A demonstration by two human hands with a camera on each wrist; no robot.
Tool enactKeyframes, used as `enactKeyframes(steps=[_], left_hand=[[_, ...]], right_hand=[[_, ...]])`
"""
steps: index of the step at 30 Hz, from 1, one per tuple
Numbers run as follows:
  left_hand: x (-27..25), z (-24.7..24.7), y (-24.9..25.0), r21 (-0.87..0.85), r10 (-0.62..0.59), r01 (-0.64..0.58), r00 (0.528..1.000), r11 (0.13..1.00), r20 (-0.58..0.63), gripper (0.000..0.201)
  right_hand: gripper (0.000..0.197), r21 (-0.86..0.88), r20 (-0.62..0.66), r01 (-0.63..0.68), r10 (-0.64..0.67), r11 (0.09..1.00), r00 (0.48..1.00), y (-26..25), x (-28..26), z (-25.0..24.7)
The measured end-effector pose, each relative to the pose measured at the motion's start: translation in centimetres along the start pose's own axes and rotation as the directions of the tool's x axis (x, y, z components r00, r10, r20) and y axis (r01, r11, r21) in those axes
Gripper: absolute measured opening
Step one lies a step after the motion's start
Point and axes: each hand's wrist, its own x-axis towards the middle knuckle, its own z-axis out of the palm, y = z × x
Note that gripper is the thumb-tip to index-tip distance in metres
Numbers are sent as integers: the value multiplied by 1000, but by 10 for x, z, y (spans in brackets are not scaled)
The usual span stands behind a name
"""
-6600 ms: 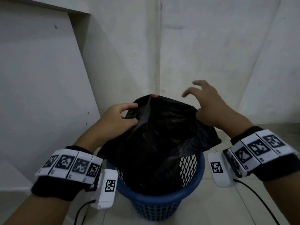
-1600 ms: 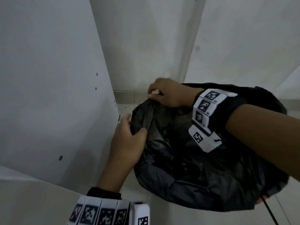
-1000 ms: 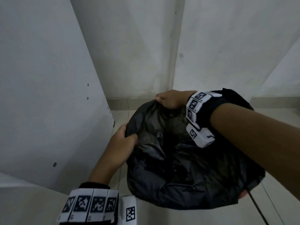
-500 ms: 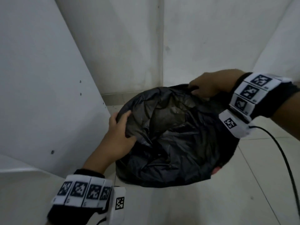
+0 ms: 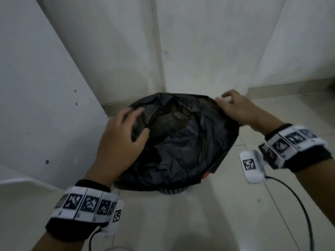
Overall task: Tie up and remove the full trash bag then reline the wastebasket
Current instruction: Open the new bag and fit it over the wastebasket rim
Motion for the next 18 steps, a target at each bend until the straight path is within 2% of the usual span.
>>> enactKeyframes(steps=[2,4,6,8,9,12,13,14,16,18], left_hand=[[-19,1,37,-130,233,-215,962,968,145,49],[-39,16,60,-41,335,-340,888,940,314,61],[-55,39,66,62,363,-413,855,909,371,64],[-64,57,62,141,376,-448,854,883,361,55],[-67,63,59,193,370,-452,861,871,349,54],[-72,72,53,290,354,-436,887,852,296,60],[-74,74,53,304,346,-422,898,854,273,59],[-74,75,54,313,340,-408,907,858,250,58],[-74,76,56,323,332,-387,919,863,214,57],[-73,77,54,328,359,-400,916,856,181,59]], right_hand=[[48,127,143,-168,150,977,978,12,-21,9],[37,396,184,-215,152,893,971,26,-33,23],[27,684,221,-235,111,691,969,40,-42,36],[25,823,261,-261,73,505,963,56,-48,48],[27,829,276,-282,86,483,957,63,-52,53],[34,721,256,-353,243,597,935,83,-55,67],[40,716,247,-355,258,601,934,85,-56,70],[47,740,262,-355,242,572,934,88,-56,72],[60,809,358,-393,163,437,919,88,-58,72],[63,827,458,-449,58,340,887,91,-67,69]])
